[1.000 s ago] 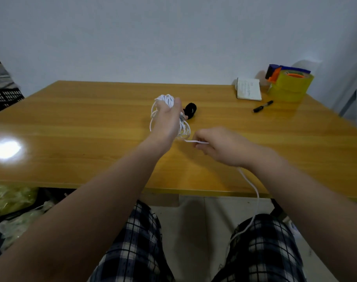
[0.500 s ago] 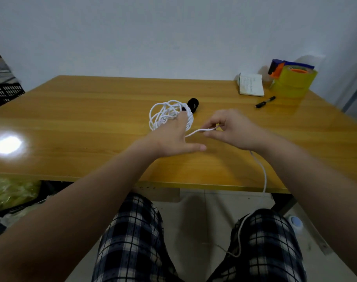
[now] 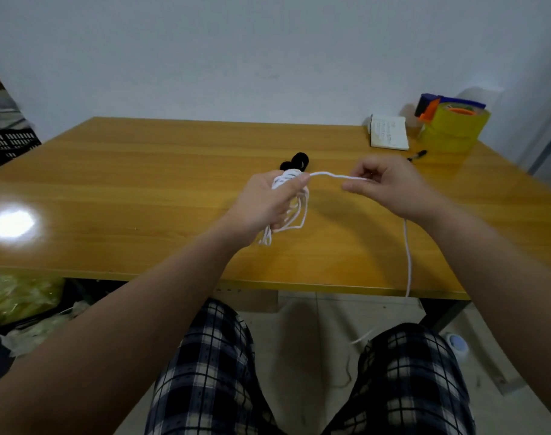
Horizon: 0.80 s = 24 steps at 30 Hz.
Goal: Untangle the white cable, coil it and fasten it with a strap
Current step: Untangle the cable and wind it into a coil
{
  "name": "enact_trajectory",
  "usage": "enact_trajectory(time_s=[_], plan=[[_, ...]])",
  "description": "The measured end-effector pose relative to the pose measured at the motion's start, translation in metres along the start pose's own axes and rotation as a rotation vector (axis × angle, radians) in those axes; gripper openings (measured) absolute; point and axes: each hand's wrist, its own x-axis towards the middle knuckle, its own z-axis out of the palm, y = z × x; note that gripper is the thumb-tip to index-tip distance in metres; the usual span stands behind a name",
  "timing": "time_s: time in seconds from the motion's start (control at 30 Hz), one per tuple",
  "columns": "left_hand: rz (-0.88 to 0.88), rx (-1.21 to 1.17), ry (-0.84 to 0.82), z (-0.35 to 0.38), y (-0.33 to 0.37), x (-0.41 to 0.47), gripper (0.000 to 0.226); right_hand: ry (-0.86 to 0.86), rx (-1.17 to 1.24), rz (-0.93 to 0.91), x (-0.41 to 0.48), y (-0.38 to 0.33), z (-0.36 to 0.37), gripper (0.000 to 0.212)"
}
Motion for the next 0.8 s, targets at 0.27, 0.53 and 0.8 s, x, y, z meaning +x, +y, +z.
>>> enact_trajectory(time_s=[0.27,0.53,0.8], plan=[[-0.138,-0.563,-0.084,0.010,0.006,0.001,0.044,0.222,-0.146,0.193,0.002,0.006,0.024,0.047],[-0.102,-0.807,-0.078,0.019,0.033,0.015,0.045,-0.063,-0.146,0.143,0.004,-0.003,0.060,0.042],[-0.118,-0.560,0.005,-0.001,0.028,0.042,0.019,-0.432,-0.422,0.125,0.000,0.000,0.068,0.025]])
